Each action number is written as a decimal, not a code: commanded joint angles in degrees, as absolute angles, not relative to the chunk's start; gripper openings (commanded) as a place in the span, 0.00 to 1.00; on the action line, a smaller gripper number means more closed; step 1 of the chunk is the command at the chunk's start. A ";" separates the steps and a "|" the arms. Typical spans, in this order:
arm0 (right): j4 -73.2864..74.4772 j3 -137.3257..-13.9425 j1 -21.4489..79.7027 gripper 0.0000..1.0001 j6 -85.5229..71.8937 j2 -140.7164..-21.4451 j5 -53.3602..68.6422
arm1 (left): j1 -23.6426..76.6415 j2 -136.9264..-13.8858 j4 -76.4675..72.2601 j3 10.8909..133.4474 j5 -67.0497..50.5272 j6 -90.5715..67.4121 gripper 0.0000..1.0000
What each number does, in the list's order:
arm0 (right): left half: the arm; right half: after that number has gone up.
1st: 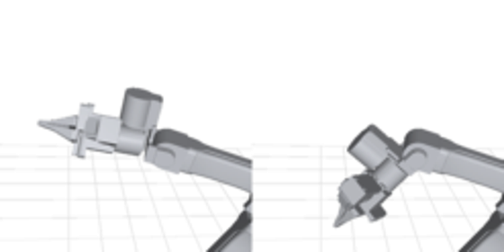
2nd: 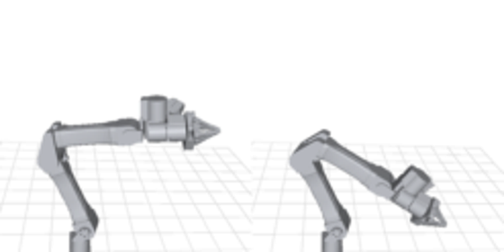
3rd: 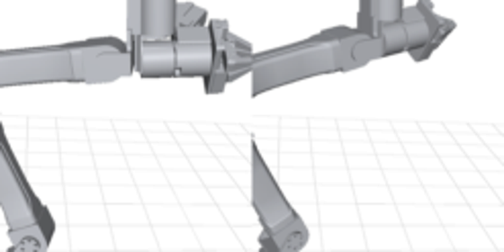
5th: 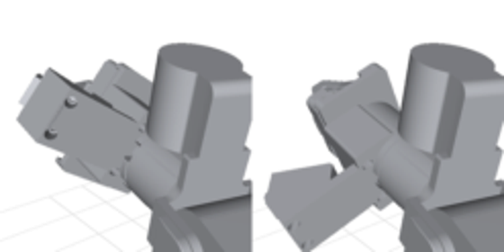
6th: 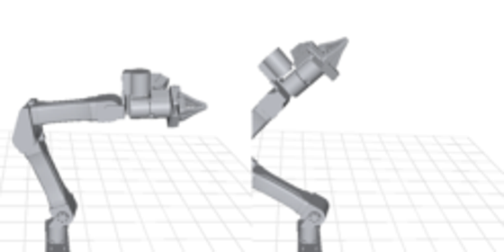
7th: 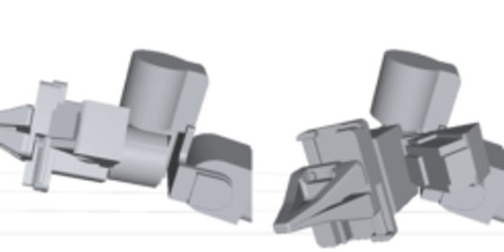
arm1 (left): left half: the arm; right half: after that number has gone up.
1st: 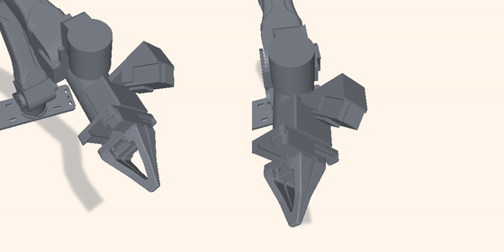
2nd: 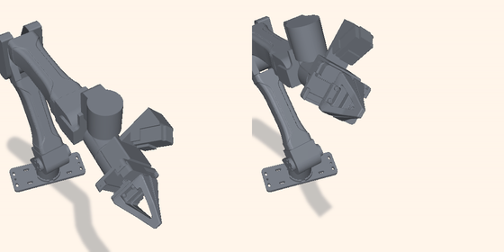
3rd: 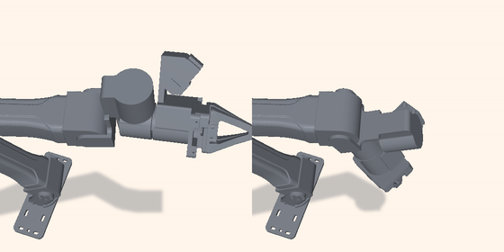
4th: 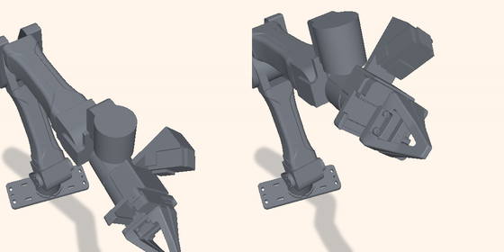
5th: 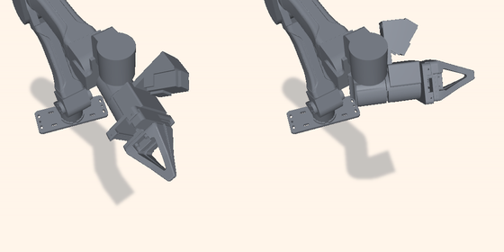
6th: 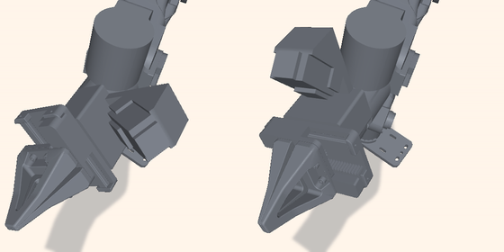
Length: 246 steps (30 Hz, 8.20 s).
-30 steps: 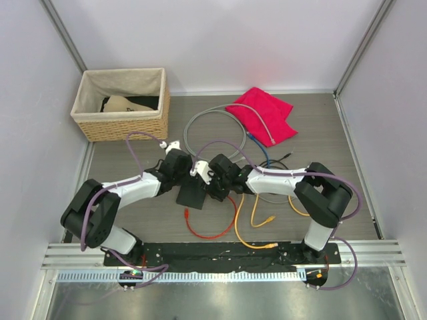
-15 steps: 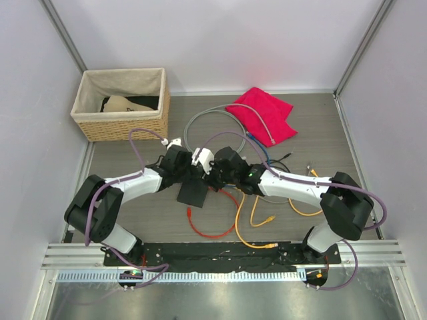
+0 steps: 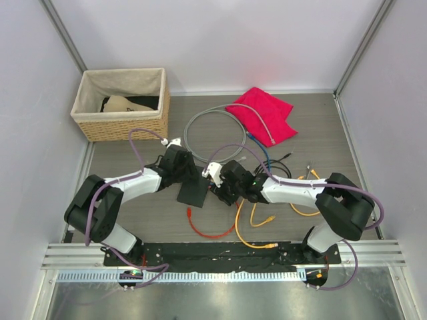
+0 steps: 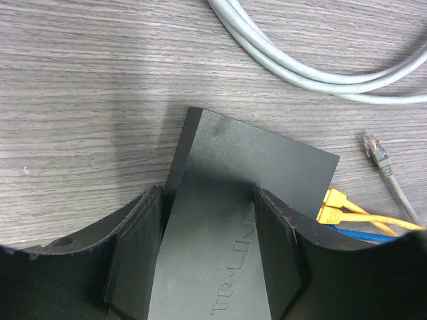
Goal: Insert the plug into the switch port
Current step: Insert the connector into the switch port, then pick up the connector from the center of the board, then insert the connector into the switch port.
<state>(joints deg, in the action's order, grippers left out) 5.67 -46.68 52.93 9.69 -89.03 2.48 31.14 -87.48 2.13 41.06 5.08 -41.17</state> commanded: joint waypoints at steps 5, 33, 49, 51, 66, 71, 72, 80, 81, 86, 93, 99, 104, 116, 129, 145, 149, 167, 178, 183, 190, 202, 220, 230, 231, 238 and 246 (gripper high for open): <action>2.90 -45.61 50.80 0.43 7.29 -89.03 1.14 | 31.46 -90.35 9.93 37.35 0.79 -38.85 0.58; 1.41 -53.96 49.66 0.01 12.48 -95.81 12.13 | 31.55 -91.05 8.09 35.69 -5.54 -38.32 0.58; -7.03 -60.47 50.01 0.01 10.02 -93.78 14.68 | 33.48 -89.39 7.12 34.89 -8.79 -38.84 0.58; -8.69 -61.17 50.18 0.01 9.50 -94.39 15.29 | 33.92 -88.95 6.86 34.80 -9.14 -39.02 0.58; -14.67 -67.59 50.62 0.01 8.61 -98.79 16.44 | 38.14 -86.49 2.73 33.84 -15.37 -44.64 0.57; -15.12 -67.50 50.63 0.01 8.52 -98.70 15.39 | 38.23 -84.29 2.80 33.57 -12.68 -45.00 0.58; -14.94 -67.24 50.63 0.01 8.61 -98.27 15.21 | 37.62 -84.29 3.77 34.01 -9.00 -44.04 0.57; -13.27 -59.42 50.63 0.03 7.12 -97.47 12.40 | 32.52 -87.10 9.75 39.37 4.56 -37.88 0.66; -13.62 -58.37 50.63 0.05 6.25 -97.30 12.13 | 32.26 -87.62 9.84 40.77 5.09 -37.62 0.67; -10.48 -54.49 50.63 0.23 4.92 -94.14 10.55 | 31.64 -89.91 12.04 43.33 7.99 -36.21 0.77; -2.56 -52.30 48.00 0.50 1.68 -81.14 0.28 | 31.55 -82.46 17.39 45.17 12.39 -37.79 0.97; 6.76 -49.22 38.96 0.62 -5.53 -69.10 -11.06 | 31.64 -68.92 27.41 50.00 13.97 -39.11 1.00; 12.91 -45.36 29.55 0.68 -10.36 -63.11 -17.04 | 31.64 -58.20 35.48 54.13 12.83 -36.74 1.00; 10.21 -43.68 21.88 0.61 -8.88 -68.72 3.93 | 31.47 -44.12 38.14 51.07 9.05 -25.22 1.00; 5.54 -54.66 36.47 0.58 -1.76 -92.36 2.19 | 25.23 -45.97 39.29 49.83 5.36 -25.40 1.00; 13.27 -58.36 38.50 0.39 1.58 -100.37 2.91 | 22.76 -46.93 38.76 49.04 2.90 -25.49 1.00; 13.27 -58.01 38.41 0.20 1.58 -99.32 -2.52 | 22.50 -46.93 38.76 48.95 2.81 -25.49 1.00; 2.23 -73.12 20.31 0.01 9.93 -77.35 -21.45 | 21.62 -46.93 38.32 48.52 2.29 -25.66 1.00; -11.60 -87.62 20.04 0.01 9.76 -76.90 -9.42 | 20.92 -47.37 38.14 48.43 1.67 -25.66 1.00; -10.37 -85.98 20.13 0.01 2.56 -75.24 4.20 | 20.57 -47.11 38.06 48.34 1.67 -25.75 1.00; -11.77 -73.40 24.15 0.01 -6.85 -70.14 21.35 | 20.22 -47.28 37.79 48.25 0.97 -25.84 1.00; -17.20 -57.06 37.35 0.01 -15.00 -68.73 26.54 | 19.42 -44.31 34.55 47.20 -3.24 -25.93 1.00; -37.70 -37.09 39.46 0.02 -29.00 -81.11 39.55 | 22.49 -47.98 5.37 38.67 -19.70 -46.66 0.98; -42.19 -36.83 40.17 0.02 -30.24 -85.95 41.75 | 28.47 -57.04 0.35 38.32 -14.51 -53.52 0.70; -42.19 -36.74 40.17 0.02 -30.23 -85.96 41.66 | 28.82 -57.39 0.26 38.49 -14.15 -53.61 0.66; -40.78 -36.65 40.17 0.02 -29.09 -85.60 41.48 | 31.64 -59.67 1.05 37.35 -11.43 -55.28 0.58; -39.38 -36.12 40.17 0.06 -27.43 -86.22 39.91 | 34.28 -58.98 3.51 36.83 -8.97 -56.69 0.21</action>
<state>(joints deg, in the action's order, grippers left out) -38.54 -36.53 39.79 -29.50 -86.00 40.64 33.47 -60.25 3.88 36.95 -11.51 -55.79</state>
